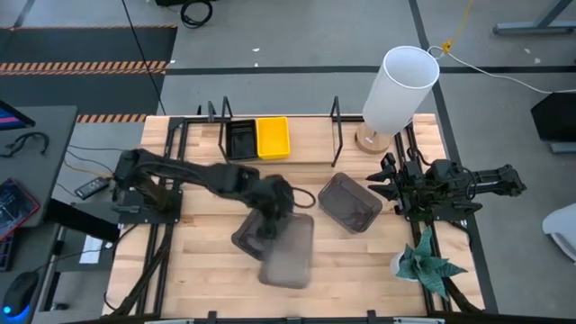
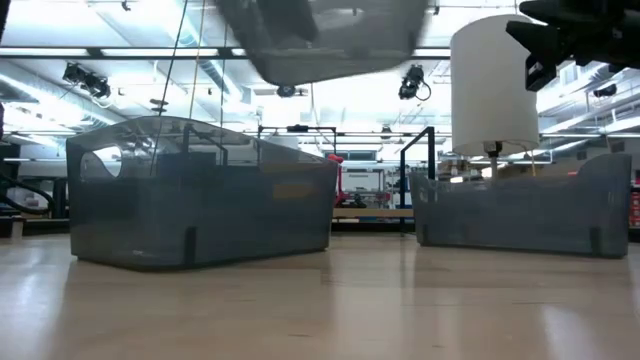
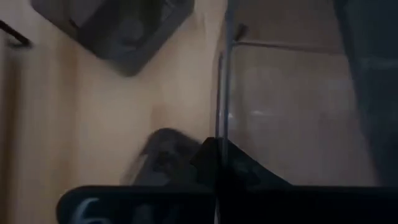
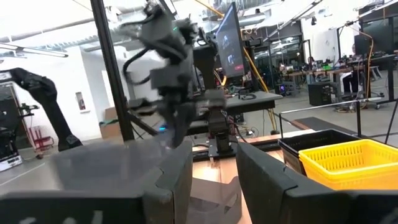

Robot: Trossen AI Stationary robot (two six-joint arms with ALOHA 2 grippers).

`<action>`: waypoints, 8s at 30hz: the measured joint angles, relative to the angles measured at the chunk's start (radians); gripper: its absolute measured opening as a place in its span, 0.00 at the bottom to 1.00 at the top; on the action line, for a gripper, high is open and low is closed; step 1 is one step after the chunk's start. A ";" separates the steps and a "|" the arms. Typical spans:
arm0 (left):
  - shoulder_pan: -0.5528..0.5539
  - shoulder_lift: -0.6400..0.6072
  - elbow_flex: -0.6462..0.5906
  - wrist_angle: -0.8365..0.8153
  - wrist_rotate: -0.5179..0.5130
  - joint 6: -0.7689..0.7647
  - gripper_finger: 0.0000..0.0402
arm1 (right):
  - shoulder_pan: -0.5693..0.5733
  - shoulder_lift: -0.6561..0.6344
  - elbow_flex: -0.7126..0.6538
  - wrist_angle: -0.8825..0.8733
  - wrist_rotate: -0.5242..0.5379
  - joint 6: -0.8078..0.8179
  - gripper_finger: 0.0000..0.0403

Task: Stack baskets on shelf by color
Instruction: Stack the bottom black bin on top of the top left black bin, then stack the right black bin on top of the left black bin

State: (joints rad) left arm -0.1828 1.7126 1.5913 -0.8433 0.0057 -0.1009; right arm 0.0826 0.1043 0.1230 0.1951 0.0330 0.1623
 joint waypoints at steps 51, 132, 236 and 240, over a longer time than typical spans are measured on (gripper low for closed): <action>0.139 0.024 -0.097 -0.150 0.093 0.739 0.04 | 0.000 0.000 0.000 0.015 0.000 0.000 0.32; 0.170 0.367 -0.096 0.590 -0.109 -0.020 0.03 | 0.000 0.000 0.000 0.021 0.000 0.000 0.32; 0.094 -0.069 -0.097 -0.248 -0.089 0.120 0.15 | 0.000 0.000 0.000 0.042 0.000 0.000 0.32; 0.093 -0.069 -0.097 -0.254 -0.120 0.120 0.30 | 0.000 0.000 0.000 0.042 0.000 0.000 0.32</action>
State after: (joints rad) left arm -0.0898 1.6436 1.4940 -1.0973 -0.1146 0.0193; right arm 0.0828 0.1045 0.1234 0.2375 0.0328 0.1623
